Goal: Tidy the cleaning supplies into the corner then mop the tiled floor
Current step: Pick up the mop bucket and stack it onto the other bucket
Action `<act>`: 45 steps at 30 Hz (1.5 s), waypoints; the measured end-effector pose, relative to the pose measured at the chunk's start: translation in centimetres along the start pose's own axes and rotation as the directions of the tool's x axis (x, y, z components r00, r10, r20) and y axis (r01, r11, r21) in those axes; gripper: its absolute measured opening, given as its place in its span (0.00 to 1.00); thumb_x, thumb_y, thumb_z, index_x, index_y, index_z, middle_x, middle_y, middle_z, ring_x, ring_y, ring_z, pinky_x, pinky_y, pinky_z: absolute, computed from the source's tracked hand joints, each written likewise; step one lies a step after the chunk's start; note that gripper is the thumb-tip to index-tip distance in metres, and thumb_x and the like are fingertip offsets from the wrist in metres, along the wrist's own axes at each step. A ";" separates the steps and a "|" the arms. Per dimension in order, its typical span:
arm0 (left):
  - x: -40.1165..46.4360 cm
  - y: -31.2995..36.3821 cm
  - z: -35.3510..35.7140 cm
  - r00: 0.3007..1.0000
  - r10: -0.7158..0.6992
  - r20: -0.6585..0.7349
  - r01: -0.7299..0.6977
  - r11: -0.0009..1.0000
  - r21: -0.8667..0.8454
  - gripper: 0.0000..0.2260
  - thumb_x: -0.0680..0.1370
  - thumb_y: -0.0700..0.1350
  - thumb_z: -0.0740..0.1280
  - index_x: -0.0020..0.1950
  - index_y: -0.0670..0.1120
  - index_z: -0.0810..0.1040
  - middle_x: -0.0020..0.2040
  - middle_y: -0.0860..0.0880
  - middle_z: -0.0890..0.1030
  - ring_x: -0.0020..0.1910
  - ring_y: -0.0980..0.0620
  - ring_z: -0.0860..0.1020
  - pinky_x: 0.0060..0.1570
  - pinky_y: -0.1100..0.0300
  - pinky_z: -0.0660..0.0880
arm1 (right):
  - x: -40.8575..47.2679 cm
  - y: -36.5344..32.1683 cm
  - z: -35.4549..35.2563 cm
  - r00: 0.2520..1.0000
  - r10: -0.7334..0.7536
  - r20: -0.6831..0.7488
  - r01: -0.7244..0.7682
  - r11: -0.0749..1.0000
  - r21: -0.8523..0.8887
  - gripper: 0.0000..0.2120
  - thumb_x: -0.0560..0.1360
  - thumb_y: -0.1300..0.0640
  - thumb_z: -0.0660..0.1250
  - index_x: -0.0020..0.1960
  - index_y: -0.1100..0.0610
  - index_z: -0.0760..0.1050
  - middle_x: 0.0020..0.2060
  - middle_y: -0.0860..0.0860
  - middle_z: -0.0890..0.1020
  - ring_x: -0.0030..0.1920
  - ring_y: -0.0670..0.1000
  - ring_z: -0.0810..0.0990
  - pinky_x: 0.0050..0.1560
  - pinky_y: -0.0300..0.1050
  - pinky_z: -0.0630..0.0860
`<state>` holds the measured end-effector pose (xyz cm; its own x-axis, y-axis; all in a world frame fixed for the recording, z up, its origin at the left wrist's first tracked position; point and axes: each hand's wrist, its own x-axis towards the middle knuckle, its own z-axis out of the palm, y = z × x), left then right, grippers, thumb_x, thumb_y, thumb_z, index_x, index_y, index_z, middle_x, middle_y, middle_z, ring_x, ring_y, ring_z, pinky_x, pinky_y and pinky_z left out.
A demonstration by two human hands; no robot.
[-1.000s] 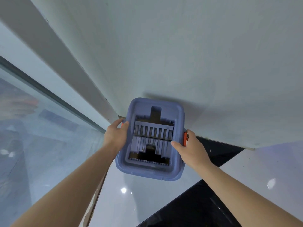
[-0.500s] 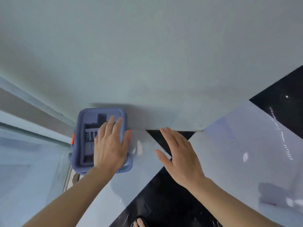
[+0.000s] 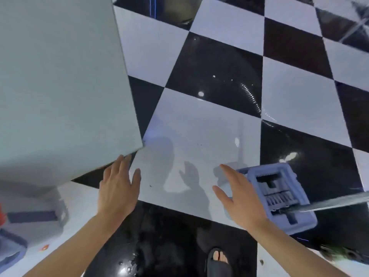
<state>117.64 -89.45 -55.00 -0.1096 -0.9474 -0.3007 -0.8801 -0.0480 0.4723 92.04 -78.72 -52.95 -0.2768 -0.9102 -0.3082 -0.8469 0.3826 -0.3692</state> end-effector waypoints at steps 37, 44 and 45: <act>-4.5 24.5 33.5 0.802 -0.128 0.583 0.485 0.709 -0.511 0.17 0.72 0.45 0.68 0.59 0.53 0.69 0.48 0.51 0.80 0.48 0.45 0.80 0.47 0.41 0.80 | 3.2 35.8 1.2 0.779 0.607 0.157 -0.604 0.659 0.447 0.21 0.76 0.58 0.67 0.62 0.71 0.68 0.40 0.63 0.71 0.36 0.53 0.71 0.33 0.34 0.73; -5.1 21.2 28.9 0.834 -0.163 0.527 0.482 0.679 -0.553 0.14 0.74 0.44 0.69 0.56 0.54 0.69 0.46 0.55 0.79 0.46 0.48 0.81 0.45 0.43 0.81 | 3.0 30.5 1.1 0.806 0.569 0.164 -0.557 0.635 0.535 0.21 0.74 0.56 0.69 0.62 0.66 0.70 0.34 0.53 0.74 0.34 0.49 0.73 0.36 0.36 0.69; -5.2 20.4 27.9 0.840 -0.174 0.514 0.482 0.675 -0.559 0.14 0.74 0.44 0.69 0.55 0.55 0.68 0.45 0.56 0.79 0.45 0.48 0.81 0.44 0.44 0.81 | 3.1 29.4 1.1 0.811 0.561 0.164 -0.548 0.633 0.546 0.20 0.74 0.57 0.70 0.61 0.66 0.70 0.33 0.52 0.74 0.33 0.49 0.72 0.35 0.35 0.70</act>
<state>87.32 -76.70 -66.92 -0.1761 -0.6250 -0.7605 -0.3886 -0.6657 0.6370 66.81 -70.13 -65.69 -0.6258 -0.4975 -0.6007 -0.1367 0.8282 -0.5435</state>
